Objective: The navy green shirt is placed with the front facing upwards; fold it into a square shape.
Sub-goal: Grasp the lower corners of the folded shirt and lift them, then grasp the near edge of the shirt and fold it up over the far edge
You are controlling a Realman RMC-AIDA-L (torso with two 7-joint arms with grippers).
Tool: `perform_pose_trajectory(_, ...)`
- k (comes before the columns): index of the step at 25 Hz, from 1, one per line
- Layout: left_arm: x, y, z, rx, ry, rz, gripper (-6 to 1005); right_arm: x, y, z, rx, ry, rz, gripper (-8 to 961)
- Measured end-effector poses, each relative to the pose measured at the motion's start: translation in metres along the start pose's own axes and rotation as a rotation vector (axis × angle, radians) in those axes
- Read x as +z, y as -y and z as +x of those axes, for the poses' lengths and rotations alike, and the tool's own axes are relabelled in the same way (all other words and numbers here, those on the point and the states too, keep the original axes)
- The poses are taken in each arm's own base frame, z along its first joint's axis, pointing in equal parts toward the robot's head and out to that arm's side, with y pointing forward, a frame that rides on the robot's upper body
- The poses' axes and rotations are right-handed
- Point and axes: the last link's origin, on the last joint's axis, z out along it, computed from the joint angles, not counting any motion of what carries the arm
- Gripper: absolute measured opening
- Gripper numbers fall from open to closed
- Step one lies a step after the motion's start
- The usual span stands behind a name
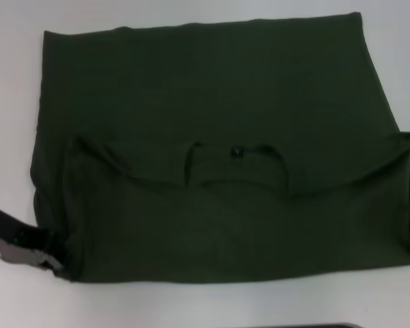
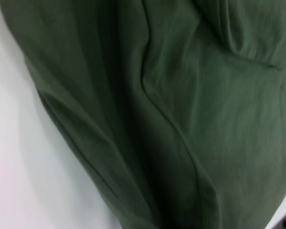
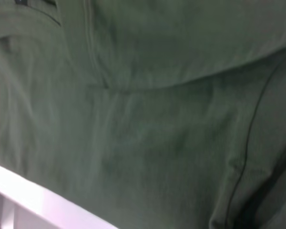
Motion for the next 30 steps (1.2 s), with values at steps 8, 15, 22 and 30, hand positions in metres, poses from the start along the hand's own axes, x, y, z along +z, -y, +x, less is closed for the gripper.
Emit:
perform_pose_trajectory(8,0.0,-0.006,-0.009,0.053,0.042,-0.035,31,0.005,-0.009,0.003,-0.081,-0.027,-0.034,35)
perform_pose_trajectory(15,-0.031,-0.02,0.012,0.144,-0.078,-0.06,31,-0.034,-0.03,-0.023,-0.194,0.154,-0.108,35)
perform_pose_trajectory(22,-0.062,-0.027,0.039,0.178,-0.222,-0.041,33,-0.079,-0.035,-0.041,-0.215,0.341,-0.154,35)
perform_pose_trajectory(30,-0.086,-0.028,0.069,0.172,-0.433,-0.019,39,-0.108,-0.032,-0.054,-0.191,0.508,-0.164,35)
